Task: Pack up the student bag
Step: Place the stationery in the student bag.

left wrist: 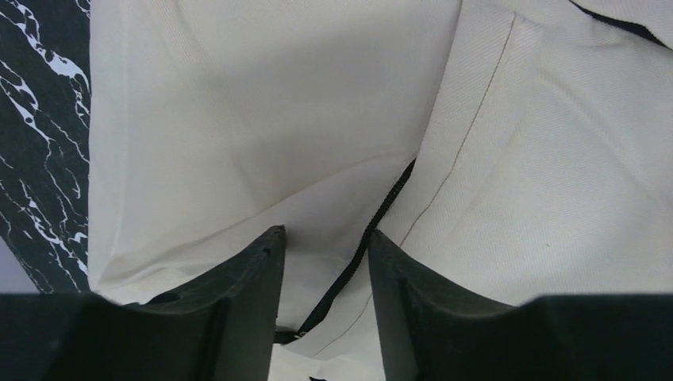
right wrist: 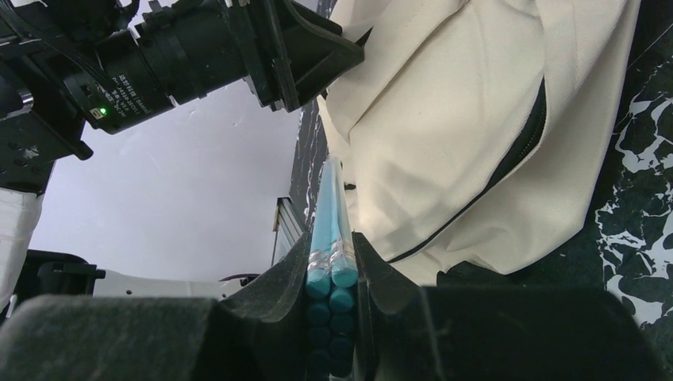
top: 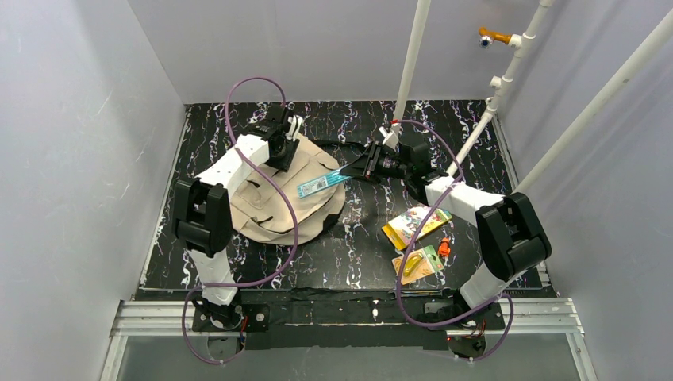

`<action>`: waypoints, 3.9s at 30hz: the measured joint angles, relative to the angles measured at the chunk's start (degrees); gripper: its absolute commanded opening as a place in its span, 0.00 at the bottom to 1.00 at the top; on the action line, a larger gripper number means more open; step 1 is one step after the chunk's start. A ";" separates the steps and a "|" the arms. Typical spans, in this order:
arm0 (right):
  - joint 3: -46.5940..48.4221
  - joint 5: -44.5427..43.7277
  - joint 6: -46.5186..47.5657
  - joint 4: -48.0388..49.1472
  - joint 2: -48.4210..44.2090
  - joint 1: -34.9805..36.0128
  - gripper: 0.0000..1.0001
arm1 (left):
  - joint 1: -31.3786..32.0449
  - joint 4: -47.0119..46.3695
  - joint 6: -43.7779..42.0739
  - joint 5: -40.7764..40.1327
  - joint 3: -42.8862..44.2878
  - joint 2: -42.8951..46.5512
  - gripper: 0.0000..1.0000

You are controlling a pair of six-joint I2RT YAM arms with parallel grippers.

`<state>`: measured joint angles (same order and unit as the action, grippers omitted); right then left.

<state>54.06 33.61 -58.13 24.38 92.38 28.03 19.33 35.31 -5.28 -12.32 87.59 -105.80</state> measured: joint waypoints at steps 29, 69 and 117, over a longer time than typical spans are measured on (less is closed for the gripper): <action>6.60 -7.23 -11.61 4.61 10.58 2.43 0.01 | 3.63 -8.35 -3.80 -7.08 -9.86 5.62 0.00; 28.70 -0.42 -7.10 5.73 34.73 10.99 0.64 | 3.41 -17.73 1.90 -0.70 -21.92 20.33 0.00; 44.57 -18.71 -1.55 14.34 48.24 19.26 0.14 | 3.74 -20.52 -2.29 -3.08 -24.87 23.43 0.00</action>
<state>98.63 14.90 -59.68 38.72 140.62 47.29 23.07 14.79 -7.57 -15.40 62.72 -82.37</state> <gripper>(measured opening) 0.174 0.018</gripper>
